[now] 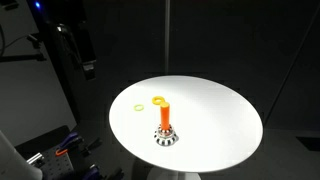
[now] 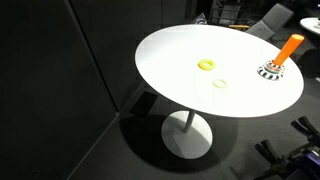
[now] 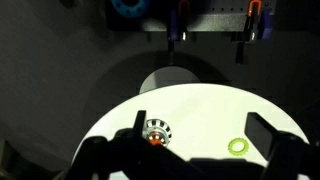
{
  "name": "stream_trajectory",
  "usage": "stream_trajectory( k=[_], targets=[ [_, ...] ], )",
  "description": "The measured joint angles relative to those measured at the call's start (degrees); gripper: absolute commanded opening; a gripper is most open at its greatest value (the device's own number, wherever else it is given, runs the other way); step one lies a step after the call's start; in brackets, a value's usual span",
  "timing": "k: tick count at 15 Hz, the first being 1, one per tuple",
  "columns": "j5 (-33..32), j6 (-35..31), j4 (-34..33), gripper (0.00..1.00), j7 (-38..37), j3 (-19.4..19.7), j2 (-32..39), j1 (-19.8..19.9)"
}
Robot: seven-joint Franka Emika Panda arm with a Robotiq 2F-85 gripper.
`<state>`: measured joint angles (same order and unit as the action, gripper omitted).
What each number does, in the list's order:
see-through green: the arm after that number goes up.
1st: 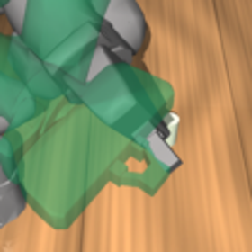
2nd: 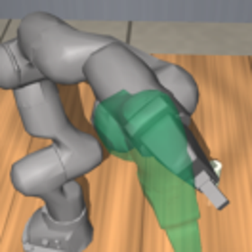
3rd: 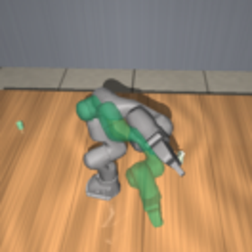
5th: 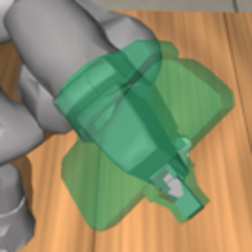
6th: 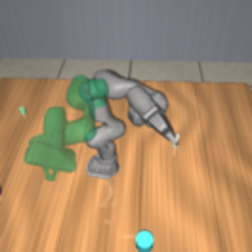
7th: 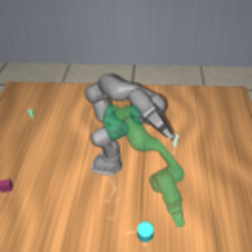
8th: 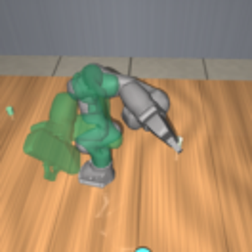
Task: Pick up the lime green ring and put it on the ring holder
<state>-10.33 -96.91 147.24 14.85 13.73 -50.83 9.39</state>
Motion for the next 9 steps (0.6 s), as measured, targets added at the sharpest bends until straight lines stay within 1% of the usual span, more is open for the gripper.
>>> stream_trajectory(
  k=[6,9],
  targets=[
    [0.0,0.0,0.0,1.0,0.0,0.0,0.0,-0.1],
    [0.2,-0.1,0.0,1.0,-0.5,-0.3,0.6,-0.8]
  ],
)
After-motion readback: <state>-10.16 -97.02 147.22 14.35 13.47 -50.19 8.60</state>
